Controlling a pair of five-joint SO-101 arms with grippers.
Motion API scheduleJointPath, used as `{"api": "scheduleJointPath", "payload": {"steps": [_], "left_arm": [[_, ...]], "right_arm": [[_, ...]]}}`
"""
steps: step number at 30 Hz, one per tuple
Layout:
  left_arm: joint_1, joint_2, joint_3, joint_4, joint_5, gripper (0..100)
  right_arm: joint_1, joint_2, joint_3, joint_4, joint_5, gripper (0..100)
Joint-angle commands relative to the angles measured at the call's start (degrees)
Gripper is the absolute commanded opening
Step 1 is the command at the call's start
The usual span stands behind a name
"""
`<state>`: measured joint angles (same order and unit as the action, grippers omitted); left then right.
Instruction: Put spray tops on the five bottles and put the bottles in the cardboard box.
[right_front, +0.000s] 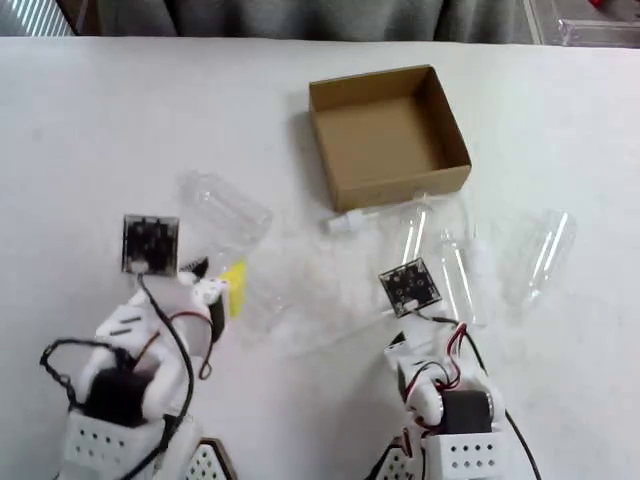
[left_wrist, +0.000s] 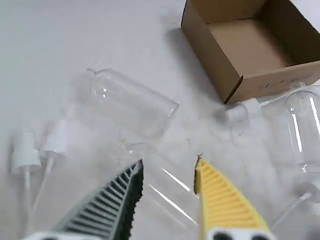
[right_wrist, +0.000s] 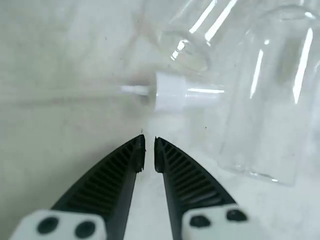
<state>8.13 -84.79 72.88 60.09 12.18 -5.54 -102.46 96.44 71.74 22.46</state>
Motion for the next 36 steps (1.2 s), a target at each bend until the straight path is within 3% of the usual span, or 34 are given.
{"api": "scheduleJointPath", "payload": {"steps": [1, 7, 10, 21, 27, 30, 34, 36], "left_arm": [[-0.5, 18.4, -11.9, -1.6, 5.2, 19], [-1.3, 35.5, -15.5, -1.8, 16.0, 42], [-5.3, 40.7, -16.7, -1.9, 18.5, 46], [-7.4, 62.3, -19.0, -8.2, 16.0, 40], [-7.0, 66.4, -21.5, -8.4, 16.3, 38], [-6.9, 66.4, -21.2, -10.6, 16.0, 27], [-6.9, 66.5, -21.2, -11.2, 15.9, 0], [-6.9, 66.4, -21.2, -10.9, 15.9, 6]], "right_arm": [[0.8, -0.6, 0.4, 0.0, 0.3, 2.1], [1.1, -0.6, 0.4, -0.6, 0.3, 2.0], [3.1, -0.6, 0.4, -0.6, 0.3, 2.0], [3.8, -0.6, 0.4, -0.7, 0.3, 2.0], [3.9, -0.6, 0.4, -0.7, 0.3, 2.0], [3.9, -0.6, 0.4, -0.7, 0.3, 2.0], [3.9, -0.6, 0.4, -0.7, 0.3, 2.0], [3.9, -0.6, 0.4, -0.7, 0.3, 2.0]]}}
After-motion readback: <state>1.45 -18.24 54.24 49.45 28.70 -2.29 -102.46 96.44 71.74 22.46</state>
